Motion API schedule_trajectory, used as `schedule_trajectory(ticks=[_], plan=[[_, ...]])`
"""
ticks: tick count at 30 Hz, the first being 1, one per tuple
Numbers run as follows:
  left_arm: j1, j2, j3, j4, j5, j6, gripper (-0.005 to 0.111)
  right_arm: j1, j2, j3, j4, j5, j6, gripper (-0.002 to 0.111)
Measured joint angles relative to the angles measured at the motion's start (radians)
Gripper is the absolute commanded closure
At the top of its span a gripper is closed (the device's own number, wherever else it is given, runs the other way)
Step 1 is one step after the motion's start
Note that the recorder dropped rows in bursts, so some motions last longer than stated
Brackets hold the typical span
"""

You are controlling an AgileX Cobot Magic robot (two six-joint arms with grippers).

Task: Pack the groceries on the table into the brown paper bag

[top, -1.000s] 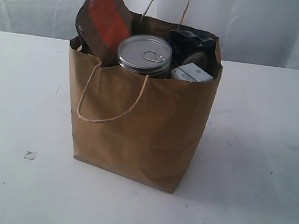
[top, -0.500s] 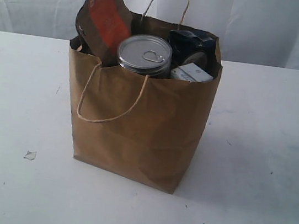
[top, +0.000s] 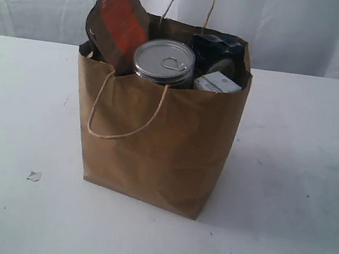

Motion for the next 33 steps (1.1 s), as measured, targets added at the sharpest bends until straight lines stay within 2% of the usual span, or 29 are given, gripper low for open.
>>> schedule_trajectory(ticks=[5, 33], plan=[[0.036, 0.000, 0.000, 0.000, 0.000, 0.000, 0.107, 0.000, 0.000, 0.000, 0.000, 0.000, 0.000, 0.108], [0.036, 0.000, 0.000, 0.000, 0.000, 0.000, 0.107, 0.000, 0.000, 0.000, 0.000, 0.000, 0.000, 0.108]])
